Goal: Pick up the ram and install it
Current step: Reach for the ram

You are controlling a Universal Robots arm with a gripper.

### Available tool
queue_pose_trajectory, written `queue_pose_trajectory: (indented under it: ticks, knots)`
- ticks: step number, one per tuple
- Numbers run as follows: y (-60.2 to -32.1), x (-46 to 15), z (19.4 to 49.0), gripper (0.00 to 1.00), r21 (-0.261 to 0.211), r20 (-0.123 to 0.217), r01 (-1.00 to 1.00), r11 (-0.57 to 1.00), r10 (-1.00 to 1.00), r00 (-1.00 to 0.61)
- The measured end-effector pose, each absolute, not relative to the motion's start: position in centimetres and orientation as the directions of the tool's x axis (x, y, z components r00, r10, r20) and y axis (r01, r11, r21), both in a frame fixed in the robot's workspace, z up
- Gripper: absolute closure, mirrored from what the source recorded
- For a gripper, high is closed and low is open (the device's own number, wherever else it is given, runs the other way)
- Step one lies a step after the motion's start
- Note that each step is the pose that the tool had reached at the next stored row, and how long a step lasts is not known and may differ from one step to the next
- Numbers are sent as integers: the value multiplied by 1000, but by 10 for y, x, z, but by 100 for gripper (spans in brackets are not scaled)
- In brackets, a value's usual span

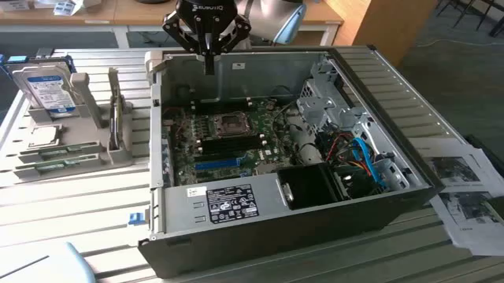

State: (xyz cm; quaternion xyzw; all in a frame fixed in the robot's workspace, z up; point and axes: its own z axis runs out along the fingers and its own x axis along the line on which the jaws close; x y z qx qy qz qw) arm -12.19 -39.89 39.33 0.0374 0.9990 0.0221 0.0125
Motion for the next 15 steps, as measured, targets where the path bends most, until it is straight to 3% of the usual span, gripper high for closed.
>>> queue_pose_trajectory:
  ticks: [15]
  knots:
    - [-399, -128, 393, 91, 45, -23, 74, 996, 75, -997]
